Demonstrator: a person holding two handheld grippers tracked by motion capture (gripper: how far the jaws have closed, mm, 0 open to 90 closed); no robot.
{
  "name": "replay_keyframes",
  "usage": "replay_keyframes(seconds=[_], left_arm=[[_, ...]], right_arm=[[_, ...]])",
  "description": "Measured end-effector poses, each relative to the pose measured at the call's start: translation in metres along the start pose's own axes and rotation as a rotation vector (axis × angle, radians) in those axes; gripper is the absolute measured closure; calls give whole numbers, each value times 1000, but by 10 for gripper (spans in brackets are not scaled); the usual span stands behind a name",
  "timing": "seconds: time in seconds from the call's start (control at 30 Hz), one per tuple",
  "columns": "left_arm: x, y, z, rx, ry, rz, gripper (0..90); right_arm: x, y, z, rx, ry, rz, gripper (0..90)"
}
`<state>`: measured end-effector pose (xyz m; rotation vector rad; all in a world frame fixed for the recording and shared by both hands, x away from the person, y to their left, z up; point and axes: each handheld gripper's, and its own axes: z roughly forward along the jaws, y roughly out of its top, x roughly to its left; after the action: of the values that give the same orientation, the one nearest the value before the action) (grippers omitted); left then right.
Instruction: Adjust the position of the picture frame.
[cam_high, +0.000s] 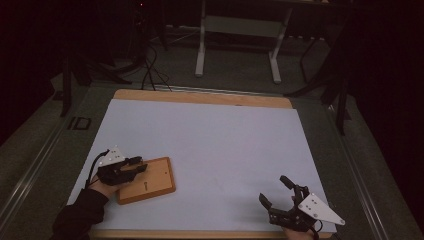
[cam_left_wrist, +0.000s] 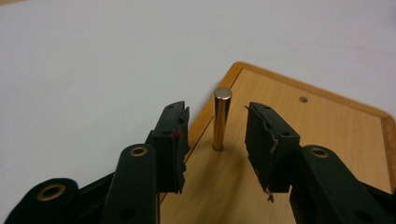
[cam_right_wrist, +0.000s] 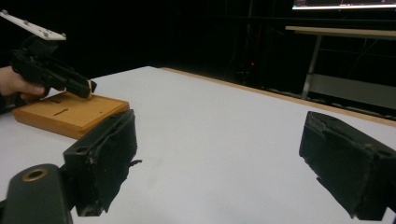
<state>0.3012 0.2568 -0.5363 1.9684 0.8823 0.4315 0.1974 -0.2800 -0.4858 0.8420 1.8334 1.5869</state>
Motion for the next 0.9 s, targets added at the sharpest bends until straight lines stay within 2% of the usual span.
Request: replay_keyframes(seconds=[0.03, 0.1, 0.13, 0.27, 0.3, 0.37, 0.4, 0.6, 0.73, 0.9], left_arm=[[0, 0, 1, 5, -9, -3, 641], [0, 0, 3, 6, 7, -5, 667], [1, 1, 4, 0, -3, -21, 695], [1, 1, 6, -9, 4, -26, 734], [0, 1, 6, -11, -1, -18, 768], [-1, 1, 7, -9, -2, -5, 782], [-2, 1, 7, -8, -14, 19, 835], [-1, 1, 7, -4, -23, 16, 851], [1, 1, 6, -10, -50, -4, 853], [-4, 4, 6, -14, -74, 6, 854]], right_arm=[[0, 0, 0, 0, 0, 3, 108], [0, 0, 0, 2, -1, 3, 108], [-1, -1, 0, 4, 1, 6, 108], [-1, -1, 0, 6, 2, 5, 108], [-1, -1, 0, 6, 3, 5, 108], [-2, -1, 0, 7, 4, 8, 108], [-3, -2, 1, 9, 2, 15, 108], [-3, -2, 1, 12, 4, 10, 108], [-3, -2, 1, 15, 5, 16, 108], [-4, -2, 1, 12, 4, 17, 108]])
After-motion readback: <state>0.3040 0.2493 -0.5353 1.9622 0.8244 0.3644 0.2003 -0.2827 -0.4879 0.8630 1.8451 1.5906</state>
